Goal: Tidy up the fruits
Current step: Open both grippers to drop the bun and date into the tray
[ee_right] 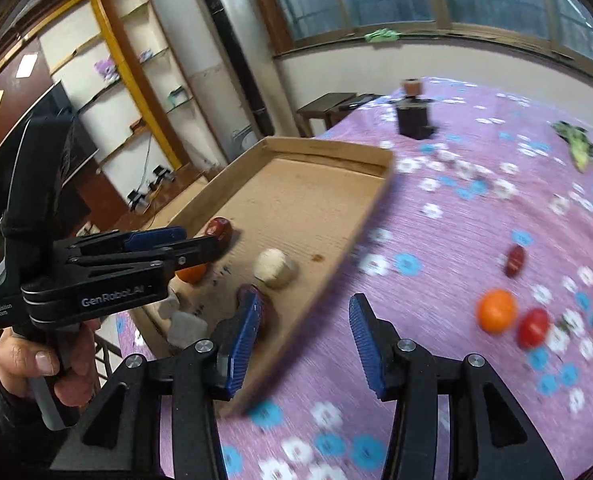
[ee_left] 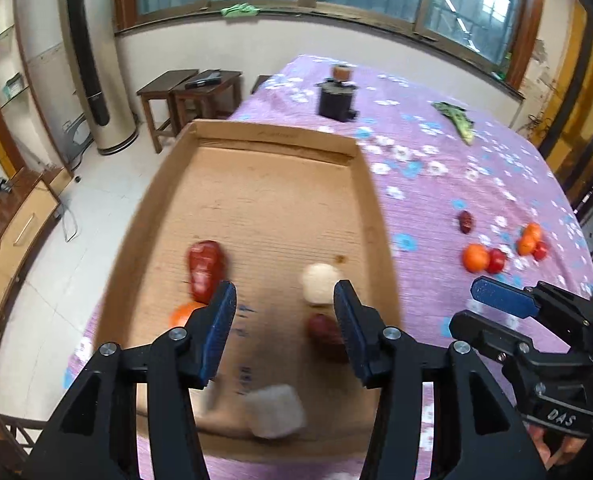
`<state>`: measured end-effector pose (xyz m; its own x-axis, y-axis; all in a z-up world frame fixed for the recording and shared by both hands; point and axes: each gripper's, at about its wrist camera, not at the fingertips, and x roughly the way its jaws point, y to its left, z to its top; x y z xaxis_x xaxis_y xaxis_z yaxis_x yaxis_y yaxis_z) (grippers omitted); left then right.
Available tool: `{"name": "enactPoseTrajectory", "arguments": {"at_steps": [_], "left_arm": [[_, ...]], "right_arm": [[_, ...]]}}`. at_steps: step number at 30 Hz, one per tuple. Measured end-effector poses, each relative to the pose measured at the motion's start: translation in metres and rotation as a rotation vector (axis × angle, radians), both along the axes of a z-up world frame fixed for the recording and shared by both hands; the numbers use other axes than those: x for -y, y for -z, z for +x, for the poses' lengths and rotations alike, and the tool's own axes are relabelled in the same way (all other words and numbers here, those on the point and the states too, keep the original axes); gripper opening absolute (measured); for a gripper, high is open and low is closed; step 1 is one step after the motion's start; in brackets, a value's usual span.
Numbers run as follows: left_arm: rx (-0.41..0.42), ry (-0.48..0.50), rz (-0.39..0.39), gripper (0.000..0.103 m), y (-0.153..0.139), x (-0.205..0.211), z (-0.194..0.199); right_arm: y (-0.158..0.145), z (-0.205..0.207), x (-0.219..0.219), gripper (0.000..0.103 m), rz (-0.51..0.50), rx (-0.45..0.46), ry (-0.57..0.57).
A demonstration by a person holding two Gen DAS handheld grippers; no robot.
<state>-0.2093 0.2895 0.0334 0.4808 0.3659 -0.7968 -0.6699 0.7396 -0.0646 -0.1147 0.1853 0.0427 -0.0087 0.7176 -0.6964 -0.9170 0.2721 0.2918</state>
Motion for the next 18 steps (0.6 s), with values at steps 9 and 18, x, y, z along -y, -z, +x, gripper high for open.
{"name": "enactPoseTrajectory", "arguments": {"at_steps": [9, 18], "left_arm": [[-0.010, 0.071, 0.003, 0.054, -0.005, 0.041, 0.025], [-0.017, 0.146, -0.028, 0.054, 0.000, 0.080, 0.048]], "right_arm": [[0.000, 0.028, 0.057, 0.049, 0.006, -0.009, 0.105], [0.004, 0.050, 0.105, 0.049, 0.021, -0.023, 0.187]]}}
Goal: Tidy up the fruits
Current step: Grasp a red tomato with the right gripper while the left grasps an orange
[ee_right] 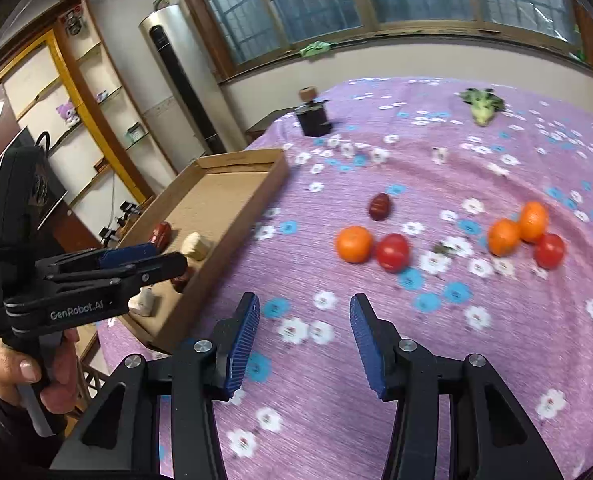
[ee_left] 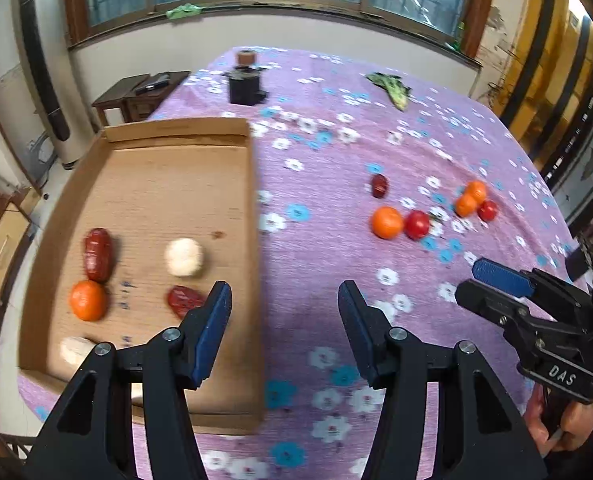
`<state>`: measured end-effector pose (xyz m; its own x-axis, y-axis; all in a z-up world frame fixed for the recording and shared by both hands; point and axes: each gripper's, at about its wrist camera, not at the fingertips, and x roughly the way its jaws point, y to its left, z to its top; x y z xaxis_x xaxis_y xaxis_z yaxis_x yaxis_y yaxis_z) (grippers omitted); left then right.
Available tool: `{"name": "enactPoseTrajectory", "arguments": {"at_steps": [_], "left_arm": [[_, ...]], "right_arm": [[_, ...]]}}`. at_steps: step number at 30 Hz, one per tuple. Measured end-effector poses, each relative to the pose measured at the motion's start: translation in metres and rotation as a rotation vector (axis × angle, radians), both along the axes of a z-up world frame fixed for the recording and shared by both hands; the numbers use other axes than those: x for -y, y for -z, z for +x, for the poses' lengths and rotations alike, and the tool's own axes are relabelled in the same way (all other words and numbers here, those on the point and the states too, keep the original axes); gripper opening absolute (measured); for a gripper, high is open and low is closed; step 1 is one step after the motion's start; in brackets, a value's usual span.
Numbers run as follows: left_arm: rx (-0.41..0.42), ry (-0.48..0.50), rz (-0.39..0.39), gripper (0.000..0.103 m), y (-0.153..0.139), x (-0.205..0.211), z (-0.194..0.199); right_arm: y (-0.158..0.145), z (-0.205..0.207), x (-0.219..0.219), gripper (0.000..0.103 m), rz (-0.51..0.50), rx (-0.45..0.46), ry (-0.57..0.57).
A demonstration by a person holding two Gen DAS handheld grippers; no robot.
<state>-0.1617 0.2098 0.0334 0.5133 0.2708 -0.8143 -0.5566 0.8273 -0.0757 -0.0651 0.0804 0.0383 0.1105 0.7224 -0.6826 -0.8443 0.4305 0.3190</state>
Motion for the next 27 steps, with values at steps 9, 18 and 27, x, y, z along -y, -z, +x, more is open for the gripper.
{"name": "enactPoseTrajectory", "arguments": {"at_steps": [9, 18, 27], "left_arm": [[-0.023, 0.087, -0.033, 0.054, 0.019, 0.029, 0.033], [-0.044, 0.102, -0.052, 0.054, 0.036, 0.023, 0.055], [-0.063, 0.124, -0.078, 0.054, 0.048, 0.013, 0.088]], "right_arm": [[0.010, 0.029, 0.036, 0.051, -0.016, -0.019, 0.100], [0.030, 0.050, -0.005, 0.048, -0.086, 0.003, 0.068], [0.051, 0.078, -0.051, 0.031, -0.128, -0.022, 0.044]]}}
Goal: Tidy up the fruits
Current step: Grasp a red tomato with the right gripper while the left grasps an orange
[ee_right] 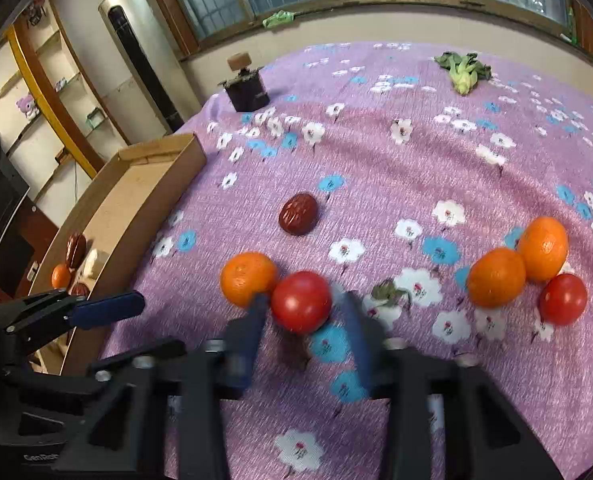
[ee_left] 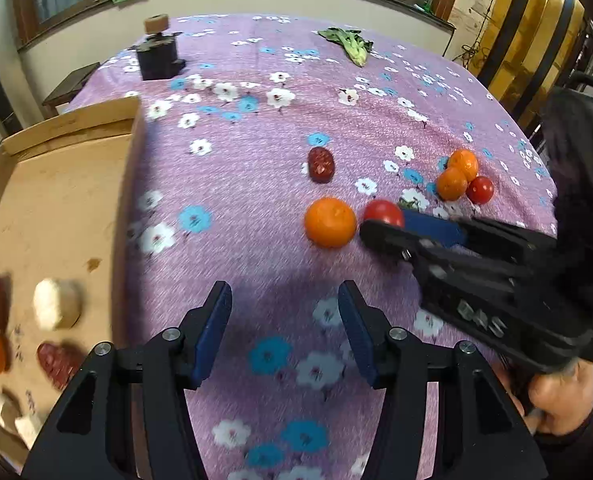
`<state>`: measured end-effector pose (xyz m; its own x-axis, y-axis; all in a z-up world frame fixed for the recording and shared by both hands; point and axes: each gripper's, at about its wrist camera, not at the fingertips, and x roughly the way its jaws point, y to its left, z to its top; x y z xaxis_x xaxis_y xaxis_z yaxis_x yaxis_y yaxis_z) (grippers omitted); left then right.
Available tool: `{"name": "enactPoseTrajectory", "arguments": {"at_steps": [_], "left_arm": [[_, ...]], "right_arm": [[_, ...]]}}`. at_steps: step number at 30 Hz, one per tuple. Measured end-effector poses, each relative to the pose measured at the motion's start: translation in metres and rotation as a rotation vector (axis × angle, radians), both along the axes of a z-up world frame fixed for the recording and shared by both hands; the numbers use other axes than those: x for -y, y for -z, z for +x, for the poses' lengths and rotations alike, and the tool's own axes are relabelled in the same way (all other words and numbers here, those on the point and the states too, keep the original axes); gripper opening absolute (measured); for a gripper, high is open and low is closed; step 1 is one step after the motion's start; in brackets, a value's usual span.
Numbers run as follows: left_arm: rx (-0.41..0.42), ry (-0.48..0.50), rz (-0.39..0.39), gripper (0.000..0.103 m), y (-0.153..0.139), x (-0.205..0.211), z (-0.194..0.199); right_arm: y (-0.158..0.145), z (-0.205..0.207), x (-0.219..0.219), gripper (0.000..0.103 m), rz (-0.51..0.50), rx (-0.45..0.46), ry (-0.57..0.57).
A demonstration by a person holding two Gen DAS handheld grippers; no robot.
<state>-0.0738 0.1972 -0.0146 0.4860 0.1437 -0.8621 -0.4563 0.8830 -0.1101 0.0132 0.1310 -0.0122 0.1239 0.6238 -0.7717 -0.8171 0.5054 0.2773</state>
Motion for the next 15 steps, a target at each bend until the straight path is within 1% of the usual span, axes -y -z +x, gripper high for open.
{"name": "enactPoseTrajectory", "arguments": {"at_steps": [1, 4, 5, 8, 9, 10, 11, 12, 13, 14, 15], "left_arm": [[0.002, 0.006, -0.005, 0.054, 0.001, 0.000, 0.006], [0.011, 0.014, -0.019, 0.054, 0.004, -0.002, 0.022], [0.013, 0.019, -0.017, 0.054, 0.004, -0.002, 0.026], [-0.003, 0.036, -0.013, 0.054, 0.016, 0.000, 0.044], [0.008, 0.038, 0.019, 0.054, 0.015, 0.002, 0.046], [0.000, 0.040, 0.037, 0.054, 0.016, 0.005, 0.050], [-0.001, 0.041, 0.056, 0.048, 0.016, 0.006, 0.053], [0.000, 0.042, 0.069, 0.038, 0.016, 0.008, 0.054], [0.001, 0.044, 0.077, 0.033, 0.015, 0.009, 0.054], [0.005, 0.047, 0.072, 0.030, 0.015, 0.009, 0.054], [0.008, 0.046, 0.062, 0.030, 0.014, 0.009, 0.053]], "right_arm": [[-0.002, 0.001, 0.004, 0.031, 0.013, -0.013, 0.004], [-0.013, 0.001, 0.022, 0.030, 0.044, 0.014, 0.051], [-0.016, 0.002, 0.028, 0.031, 0.059, 0.008, 0.064], [-0.025, 0.003, 0.049, 0.031, 0.095, 0.012, 0.107], [-0.027, 0.004, 0.054, 0.031, 0.099, 0.015, 0.116], [-0.029, 0.003, 0.060, 0.031, 0.104, 0.015, 0.127], [-0.030, 0.004, 0.063, 0.031, 0.110, 0.009, 0.132], [-0.030, 0.004, 0.067, 0.031, 0.115, 0.002, 0.136], [-0.031, 0.004, 0.070, 0.031, 0.121, -0.002, 0.142], [-0.033, 0.002, 0.073, 0.031, 0.123, -0.001, 0.148], [-0.034, 0.002, 0.075, 0.031, 0.125, -0.001, 0.149]]}}
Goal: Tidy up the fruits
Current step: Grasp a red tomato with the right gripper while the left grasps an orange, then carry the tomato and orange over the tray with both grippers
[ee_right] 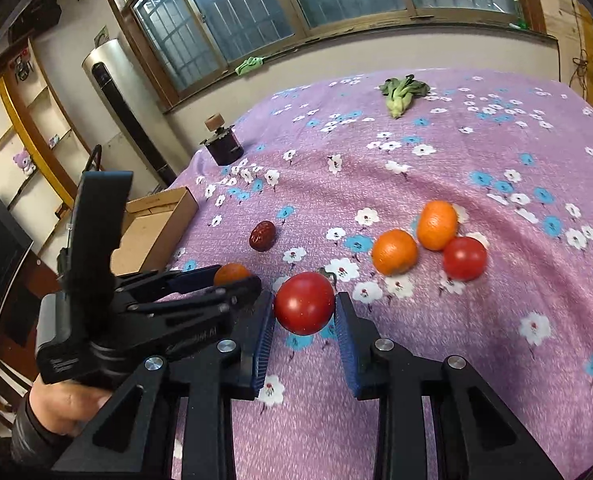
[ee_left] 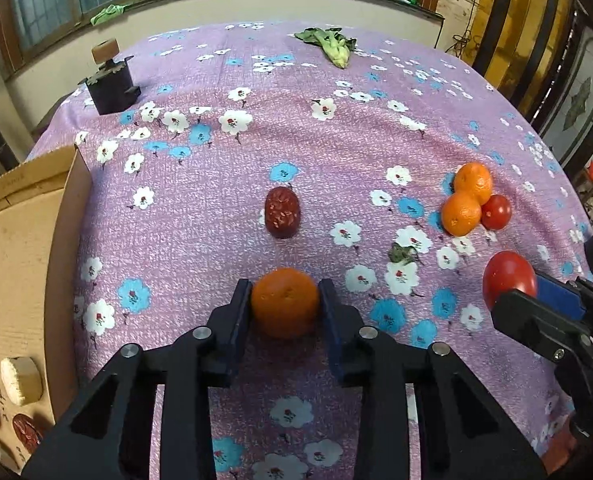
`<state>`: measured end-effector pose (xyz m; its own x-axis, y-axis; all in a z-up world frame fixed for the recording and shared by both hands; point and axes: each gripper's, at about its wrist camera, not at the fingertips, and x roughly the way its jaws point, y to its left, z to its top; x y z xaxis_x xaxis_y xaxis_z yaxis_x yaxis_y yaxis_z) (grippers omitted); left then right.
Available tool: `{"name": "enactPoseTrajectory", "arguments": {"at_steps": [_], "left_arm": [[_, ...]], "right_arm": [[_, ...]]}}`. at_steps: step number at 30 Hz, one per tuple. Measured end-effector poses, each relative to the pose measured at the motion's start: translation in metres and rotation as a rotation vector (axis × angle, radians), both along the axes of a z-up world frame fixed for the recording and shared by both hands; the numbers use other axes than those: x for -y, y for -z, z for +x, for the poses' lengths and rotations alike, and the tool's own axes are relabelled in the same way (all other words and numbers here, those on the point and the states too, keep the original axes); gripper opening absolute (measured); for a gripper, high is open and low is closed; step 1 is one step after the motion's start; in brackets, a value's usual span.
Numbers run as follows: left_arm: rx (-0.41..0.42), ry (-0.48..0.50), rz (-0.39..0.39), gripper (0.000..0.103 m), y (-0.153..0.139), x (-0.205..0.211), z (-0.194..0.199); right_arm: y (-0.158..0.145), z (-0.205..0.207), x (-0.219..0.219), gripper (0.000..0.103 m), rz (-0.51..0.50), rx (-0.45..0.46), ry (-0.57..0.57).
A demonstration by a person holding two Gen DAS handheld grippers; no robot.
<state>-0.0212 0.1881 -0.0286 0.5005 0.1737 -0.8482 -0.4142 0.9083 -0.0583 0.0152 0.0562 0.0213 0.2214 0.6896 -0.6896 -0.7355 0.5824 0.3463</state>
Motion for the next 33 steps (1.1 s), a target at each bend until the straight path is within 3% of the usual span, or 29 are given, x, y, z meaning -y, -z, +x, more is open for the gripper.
{"name": "enactPoseTrajectory", "arguments": {"at_steps": [12, 33], "left_arm": [[0.055, -0.064, 0.038, 0.030, -0.023, 0.000, -0.048], [0.129, -0.212, 0.084, 0.030, -0.054, -0.037, -0.122]], "right_arm": [[-0.018, -0.020, 0.000, 0.031, 0.020, 0.036, -0.027], [-0.032, -0.079, -0.054, 0.030, 0.010, 0.078, -0.178]]}}
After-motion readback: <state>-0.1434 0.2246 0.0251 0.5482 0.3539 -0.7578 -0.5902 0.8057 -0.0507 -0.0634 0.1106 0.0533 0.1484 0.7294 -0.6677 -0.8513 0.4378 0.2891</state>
